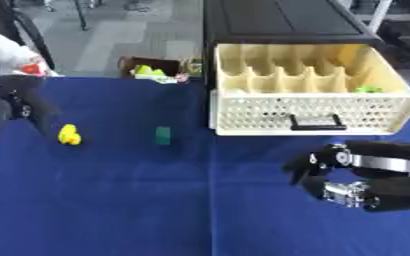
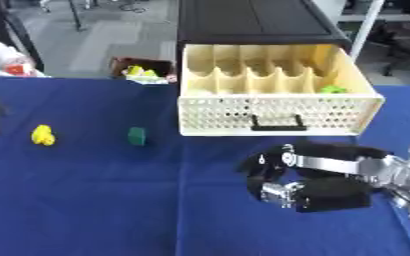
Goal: Pick up objects from table and place into drawer.
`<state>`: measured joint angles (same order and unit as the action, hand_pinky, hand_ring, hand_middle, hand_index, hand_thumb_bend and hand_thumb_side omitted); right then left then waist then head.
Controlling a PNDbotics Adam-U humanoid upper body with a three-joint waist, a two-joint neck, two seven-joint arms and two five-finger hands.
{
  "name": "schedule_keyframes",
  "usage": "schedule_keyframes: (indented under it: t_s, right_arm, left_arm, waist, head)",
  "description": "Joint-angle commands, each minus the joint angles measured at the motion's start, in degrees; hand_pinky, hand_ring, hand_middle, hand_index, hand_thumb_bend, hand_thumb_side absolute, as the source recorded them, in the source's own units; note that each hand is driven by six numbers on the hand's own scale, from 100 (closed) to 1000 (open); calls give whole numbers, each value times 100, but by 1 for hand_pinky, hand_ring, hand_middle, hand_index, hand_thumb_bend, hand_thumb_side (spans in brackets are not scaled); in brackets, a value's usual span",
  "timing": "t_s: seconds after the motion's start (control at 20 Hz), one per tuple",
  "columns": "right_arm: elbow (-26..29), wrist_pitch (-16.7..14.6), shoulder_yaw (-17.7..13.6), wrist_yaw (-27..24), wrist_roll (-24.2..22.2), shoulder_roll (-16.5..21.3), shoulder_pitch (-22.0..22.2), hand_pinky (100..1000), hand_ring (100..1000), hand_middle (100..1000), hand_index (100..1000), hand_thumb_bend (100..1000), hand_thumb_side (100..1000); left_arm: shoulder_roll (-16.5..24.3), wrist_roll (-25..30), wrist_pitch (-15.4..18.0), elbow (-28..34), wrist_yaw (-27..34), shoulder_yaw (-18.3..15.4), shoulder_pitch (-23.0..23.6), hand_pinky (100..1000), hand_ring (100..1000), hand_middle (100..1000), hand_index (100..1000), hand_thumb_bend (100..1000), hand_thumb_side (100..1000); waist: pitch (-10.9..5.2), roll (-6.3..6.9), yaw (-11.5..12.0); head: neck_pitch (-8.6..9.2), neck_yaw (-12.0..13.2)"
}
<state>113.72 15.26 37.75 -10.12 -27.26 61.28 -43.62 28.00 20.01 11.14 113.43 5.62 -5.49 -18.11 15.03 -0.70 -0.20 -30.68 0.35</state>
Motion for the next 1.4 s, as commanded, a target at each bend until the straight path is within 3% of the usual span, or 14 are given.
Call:
schedule_keyframes:
  t_s: [0.05,0.35,1.25,1.4]
  right_arm:
    - [-92,272,-167,141,-280,-15,-170,814,754,768,934,100,1000]
    - [-304,588,-466,514,-789,-149,-319,796,747,761,915,100,1000]
    - [-1335,350,-911,1302,-2389,-630,-736,781,735,750,904,100,1000]
    - [-1402,358,-977,1305,-2461,-721,-813,790,740,754,911,100,1000]
  left_arm:
    - [31,45,-22,116,-74,-103,-11,475,639,539,836,100,839]
    - [-39,102,-73,116,-180,-141,57,473,638,538,835,100,858]
    - [-164,128,-152,116,-332,-240,139,481,638,536,834,100,870]
    - [-191,151,-169,116,-363,-248,165,485,638,536,834,100,879]
  waist:
    - [-69,-5,22]
    - [-23,-15,17]
    - [79,-53,66]
    - [91,-61,68]
  head:
    - [34,-19]
    - [97,-29]
    - [213,-51]
    - [229,-51]
